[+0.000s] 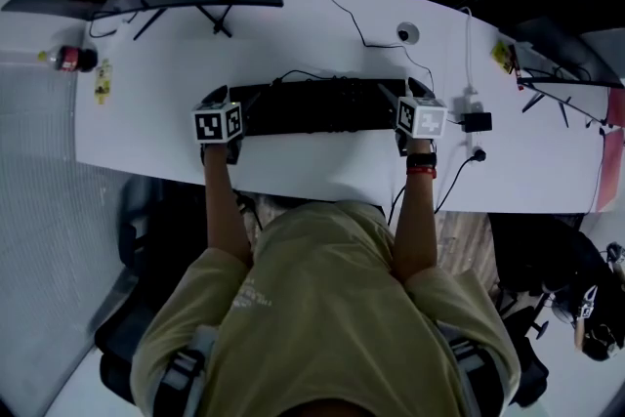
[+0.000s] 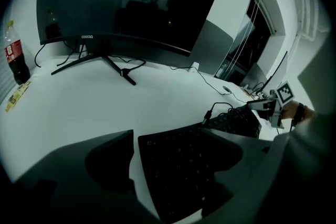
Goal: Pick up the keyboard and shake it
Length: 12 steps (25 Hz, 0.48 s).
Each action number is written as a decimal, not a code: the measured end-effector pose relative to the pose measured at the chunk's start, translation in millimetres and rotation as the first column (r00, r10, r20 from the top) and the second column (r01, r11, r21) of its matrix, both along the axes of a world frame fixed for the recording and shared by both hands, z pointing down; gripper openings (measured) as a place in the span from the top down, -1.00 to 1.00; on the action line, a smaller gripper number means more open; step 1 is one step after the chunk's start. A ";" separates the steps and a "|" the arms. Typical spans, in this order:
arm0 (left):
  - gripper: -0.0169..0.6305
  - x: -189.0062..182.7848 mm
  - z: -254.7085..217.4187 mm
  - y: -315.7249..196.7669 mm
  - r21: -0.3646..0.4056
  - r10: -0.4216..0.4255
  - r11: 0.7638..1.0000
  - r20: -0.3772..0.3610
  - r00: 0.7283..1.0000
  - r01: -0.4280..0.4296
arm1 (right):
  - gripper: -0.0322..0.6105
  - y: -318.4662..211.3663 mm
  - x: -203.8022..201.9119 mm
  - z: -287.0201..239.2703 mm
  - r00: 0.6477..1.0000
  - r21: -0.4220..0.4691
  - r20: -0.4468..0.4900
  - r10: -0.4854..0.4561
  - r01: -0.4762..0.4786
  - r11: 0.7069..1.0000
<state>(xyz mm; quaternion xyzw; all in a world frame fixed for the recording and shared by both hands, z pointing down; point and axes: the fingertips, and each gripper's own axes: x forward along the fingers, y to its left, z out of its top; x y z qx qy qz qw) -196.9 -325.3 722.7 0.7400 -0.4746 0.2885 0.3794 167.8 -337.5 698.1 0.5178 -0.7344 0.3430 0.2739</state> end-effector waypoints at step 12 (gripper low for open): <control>-0.11 -1.6 18.0 6.2 -0.110 0.079 0.991 -0.011 0.997 -0.079 | -0.14 1.0 5.2 19.7 0.997 -0.078 0.061 -0.052 0.057 0.995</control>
